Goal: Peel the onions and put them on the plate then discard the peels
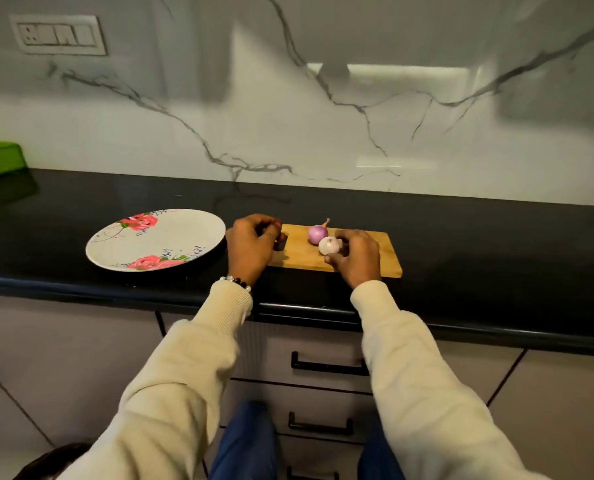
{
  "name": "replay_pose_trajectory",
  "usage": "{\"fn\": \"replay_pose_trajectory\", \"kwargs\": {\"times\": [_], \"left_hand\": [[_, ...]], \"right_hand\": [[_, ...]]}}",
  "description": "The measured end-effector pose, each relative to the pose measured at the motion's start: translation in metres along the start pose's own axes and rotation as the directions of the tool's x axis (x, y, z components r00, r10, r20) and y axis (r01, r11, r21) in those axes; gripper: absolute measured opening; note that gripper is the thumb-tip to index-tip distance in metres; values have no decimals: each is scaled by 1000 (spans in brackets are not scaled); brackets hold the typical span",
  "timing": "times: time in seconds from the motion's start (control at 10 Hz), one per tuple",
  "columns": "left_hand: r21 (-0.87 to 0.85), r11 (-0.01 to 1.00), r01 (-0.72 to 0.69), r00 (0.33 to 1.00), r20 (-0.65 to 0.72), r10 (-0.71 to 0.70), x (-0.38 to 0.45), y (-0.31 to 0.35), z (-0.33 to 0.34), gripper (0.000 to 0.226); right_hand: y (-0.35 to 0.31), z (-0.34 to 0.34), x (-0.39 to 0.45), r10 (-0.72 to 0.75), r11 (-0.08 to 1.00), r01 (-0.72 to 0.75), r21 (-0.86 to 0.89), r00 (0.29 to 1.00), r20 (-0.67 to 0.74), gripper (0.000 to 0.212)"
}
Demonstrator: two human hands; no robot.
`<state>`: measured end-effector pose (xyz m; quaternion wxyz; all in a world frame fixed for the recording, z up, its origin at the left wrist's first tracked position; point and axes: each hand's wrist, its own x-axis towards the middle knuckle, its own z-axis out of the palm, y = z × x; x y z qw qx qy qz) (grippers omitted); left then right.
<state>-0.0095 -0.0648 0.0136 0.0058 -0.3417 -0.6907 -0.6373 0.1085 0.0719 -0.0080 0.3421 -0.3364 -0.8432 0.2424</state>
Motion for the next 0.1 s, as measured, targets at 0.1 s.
{"fn": "replay_pose_trajectory", "kwargs": {"times": [0.1], "left_hand": [[-2,1000,-5,999,42,5,1,12,6,12]], "right_hand": [[1,-15,5,59,996,-54,71,996,-67,40]]}}
